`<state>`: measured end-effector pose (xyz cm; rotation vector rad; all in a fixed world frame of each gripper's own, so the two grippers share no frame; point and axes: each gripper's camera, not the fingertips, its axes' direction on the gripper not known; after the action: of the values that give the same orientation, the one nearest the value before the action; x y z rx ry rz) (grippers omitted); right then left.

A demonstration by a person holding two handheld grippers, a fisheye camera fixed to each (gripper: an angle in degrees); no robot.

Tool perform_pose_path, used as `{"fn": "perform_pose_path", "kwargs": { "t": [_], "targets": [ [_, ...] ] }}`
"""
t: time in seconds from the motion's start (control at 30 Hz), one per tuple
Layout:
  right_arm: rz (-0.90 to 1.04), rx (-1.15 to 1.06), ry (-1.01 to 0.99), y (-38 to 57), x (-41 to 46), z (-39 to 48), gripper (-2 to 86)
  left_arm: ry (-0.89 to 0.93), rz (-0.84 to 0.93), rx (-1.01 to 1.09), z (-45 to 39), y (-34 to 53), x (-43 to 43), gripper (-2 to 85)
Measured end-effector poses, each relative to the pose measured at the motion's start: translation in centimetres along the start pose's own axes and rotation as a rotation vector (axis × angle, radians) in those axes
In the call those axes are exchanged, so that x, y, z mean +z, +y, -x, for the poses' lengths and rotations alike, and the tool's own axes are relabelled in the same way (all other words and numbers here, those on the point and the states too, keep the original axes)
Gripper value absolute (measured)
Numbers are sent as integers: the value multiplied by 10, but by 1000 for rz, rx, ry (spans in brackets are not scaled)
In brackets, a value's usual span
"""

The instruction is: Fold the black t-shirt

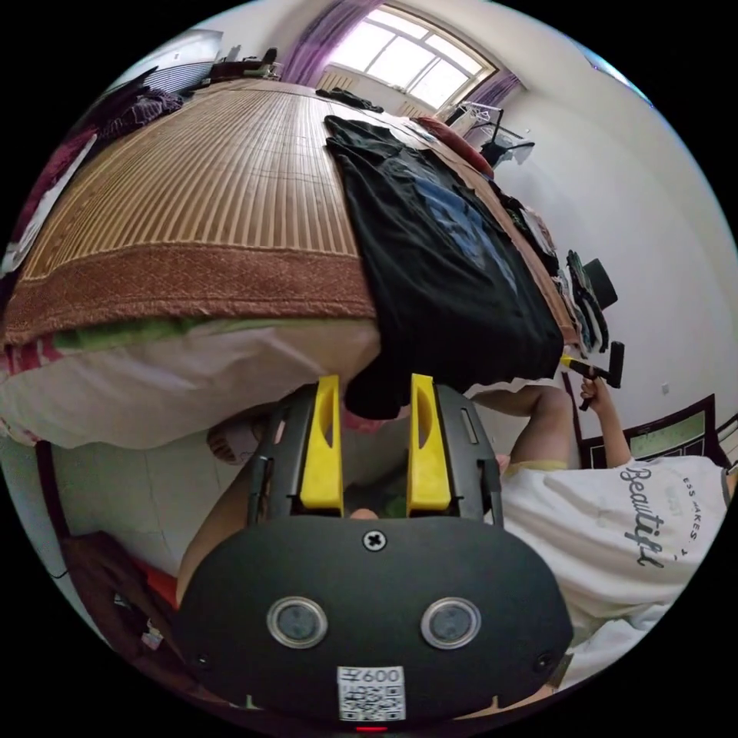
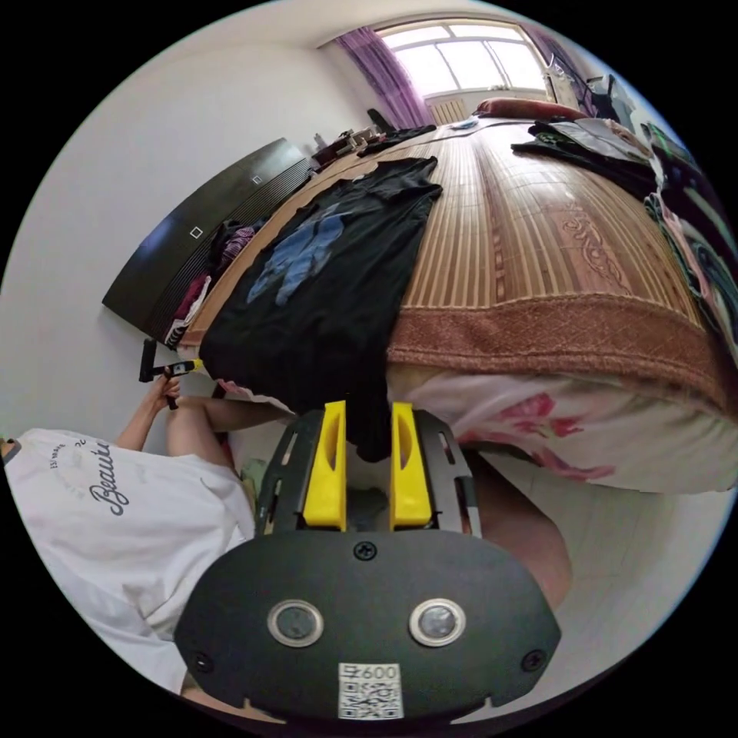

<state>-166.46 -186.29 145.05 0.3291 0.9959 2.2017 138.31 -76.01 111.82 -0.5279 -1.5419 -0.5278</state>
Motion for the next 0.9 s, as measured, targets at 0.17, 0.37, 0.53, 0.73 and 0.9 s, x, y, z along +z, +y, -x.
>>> {"fn": "perform_pose_path", "kwargs": {
  "t": [0.17,0.37,0.53,0.73,0.9],
  "targets": [
    [58,-18,-79,15,2,-22,24,159,38,33,-59,9,-15,98],
    [134,-54,-81,32,-4,-34,-4,295,5,3,-123,26,-51,51],
    [117,-26,-93,52,-16,-47,2,261,22,18,-180,21,-66,70],
    [78,-22,-84,83,-43,-45,14,258,9,177,-263,5,-87,88],
    [125,-51,-132,106,-41,-32,-5,316,70,133,-308,-1,-80,64]
  ]
}}
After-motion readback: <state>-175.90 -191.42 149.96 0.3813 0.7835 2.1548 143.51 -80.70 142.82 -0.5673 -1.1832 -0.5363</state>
